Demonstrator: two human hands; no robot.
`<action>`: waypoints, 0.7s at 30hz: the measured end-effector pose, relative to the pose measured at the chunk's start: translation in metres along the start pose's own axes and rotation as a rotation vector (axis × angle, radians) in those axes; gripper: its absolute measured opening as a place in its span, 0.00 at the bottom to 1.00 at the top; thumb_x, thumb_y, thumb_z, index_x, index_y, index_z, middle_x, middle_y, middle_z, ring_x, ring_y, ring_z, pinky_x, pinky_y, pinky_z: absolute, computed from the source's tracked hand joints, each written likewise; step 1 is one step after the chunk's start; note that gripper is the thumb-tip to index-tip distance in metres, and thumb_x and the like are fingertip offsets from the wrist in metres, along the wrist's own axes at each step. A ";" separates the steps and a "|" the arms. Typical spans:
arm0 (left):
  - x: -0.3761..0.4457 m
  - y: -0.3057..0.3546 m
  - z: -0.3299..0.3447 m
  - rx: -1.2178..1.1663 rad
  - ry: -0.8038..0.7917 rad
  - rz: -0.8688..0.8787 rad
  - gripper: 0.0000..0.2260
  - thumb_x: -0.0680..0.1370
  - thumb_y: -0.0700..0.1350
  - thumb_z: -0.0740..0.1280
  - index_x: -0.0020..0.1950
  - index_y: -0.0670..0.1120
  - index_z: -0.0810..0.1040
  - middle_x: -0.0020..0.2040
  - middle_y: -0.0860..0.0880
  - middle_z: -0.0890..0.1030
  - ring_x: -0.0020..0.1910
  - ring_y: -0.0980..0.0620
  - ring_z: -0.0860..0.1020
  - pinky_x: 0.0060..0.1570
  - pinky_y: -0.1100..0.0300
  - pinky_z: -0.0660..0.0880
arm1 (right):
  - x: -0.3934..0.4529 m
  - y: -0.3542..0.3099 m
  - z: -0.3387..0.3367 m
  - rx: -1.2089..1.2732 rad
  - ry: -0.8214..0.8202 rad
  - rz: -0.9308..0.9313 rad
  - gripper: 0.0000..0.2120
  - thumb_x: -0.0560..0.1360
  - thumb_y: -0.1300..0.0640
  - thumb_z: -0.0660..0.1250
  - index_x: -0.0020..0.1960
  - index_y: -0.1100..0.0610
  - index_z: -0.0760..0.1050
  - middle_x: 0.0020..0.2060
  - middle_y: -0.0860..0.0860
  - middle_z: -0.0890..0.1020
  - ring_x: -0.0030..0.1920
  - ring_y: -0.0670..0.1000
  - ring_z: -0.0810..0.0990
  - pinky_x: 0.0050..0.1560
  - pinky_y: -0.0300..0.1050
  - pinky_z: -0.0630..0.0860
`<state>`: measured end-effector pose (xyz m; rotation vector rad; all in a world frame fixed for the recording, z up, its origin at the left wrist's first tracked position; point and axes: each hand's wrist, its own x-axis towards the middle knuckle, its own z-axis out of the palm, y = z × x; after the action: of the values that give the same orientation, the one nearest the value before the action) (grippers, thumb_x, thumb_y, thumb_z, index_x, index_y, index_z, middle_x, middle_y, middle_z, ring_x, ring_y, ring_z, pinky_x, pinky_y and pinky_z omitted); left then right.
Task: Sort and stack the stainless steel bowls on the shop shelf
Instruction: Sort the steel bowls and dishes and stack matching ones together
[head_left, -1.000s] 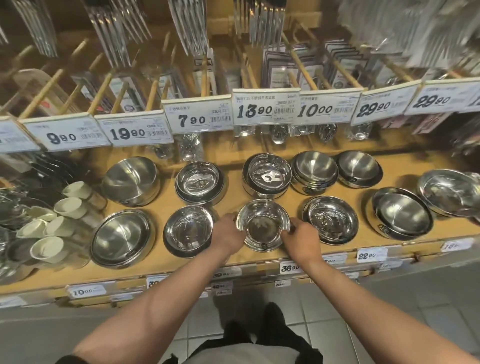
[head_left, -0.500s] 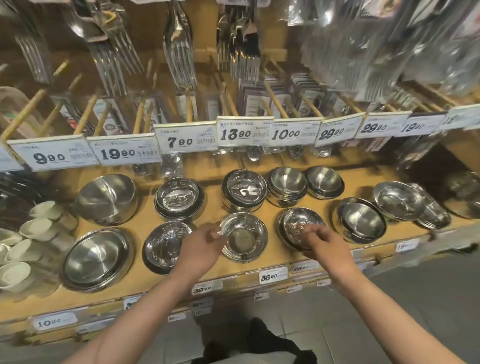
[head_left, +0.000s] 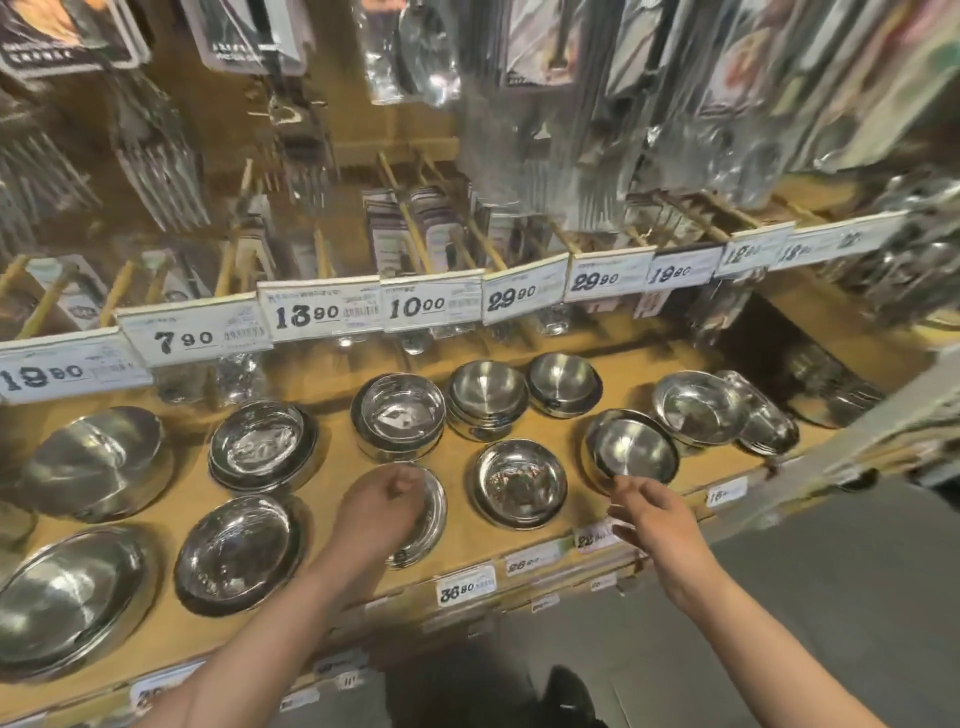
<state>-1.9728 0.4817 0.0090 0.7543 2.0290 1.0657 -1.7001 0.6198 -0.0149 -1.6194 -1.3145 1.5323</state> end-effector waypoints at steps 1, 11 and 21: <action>0.002 0.005 0.008 0.031 0.000 -0.001 0.05 0.80 0.45 0.67 0.51 0.55 0.80 0.50 0.58 0.81 0.45 0.60 0.79 0.40 0.63 0.74 | 0.007 0.000 -0.010 -0.008 0.005 -0.007 0.07 0.83 0.56 0.63 0.55 0.55 0.79 0.48 0.53 0.84 0.50 0.53 0.83 0.50 0.48 0.80; 0.031 0.056 0.122 -0.007 -0.008 -0.112 0.04 0.78 0.47 0.68 0.49 0.55 0.82 0.42 0.53 0.84 0.44 0.51 0.81 0.52 0.52 0.78 | 0.102 -0.003 -0.117 -0.070 0.020 -0.041 0.06 0.81 0.60 0.64 0.53 0.59 0.79 0.40 0.53 0.80 0.43 0.53 0.77 0.48 0.51 0.74; 0.039 0.082 0.211 -0.085 0.061 -0.167 0.05 0.79 0.39 0.68 0.47 0.48 0.81 0.36 0.53 0.81 0.36 0.53 0.79 0.32 0.63 0.75 | 0.200 -0.019 -0.183 -0.289 0.123 -0.083 0.24 0.79 0.55 0.69 0.72 0.62 0.69 0.52 0.53 0.82 0.52 0.56 0.81 0.56 0.53 0.75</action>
<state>-1.8130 0.6440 -0.0192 0.5044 2.0439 1.0818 -1.5559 0.8484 -0.0444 -1.7772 -1.5687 1.2161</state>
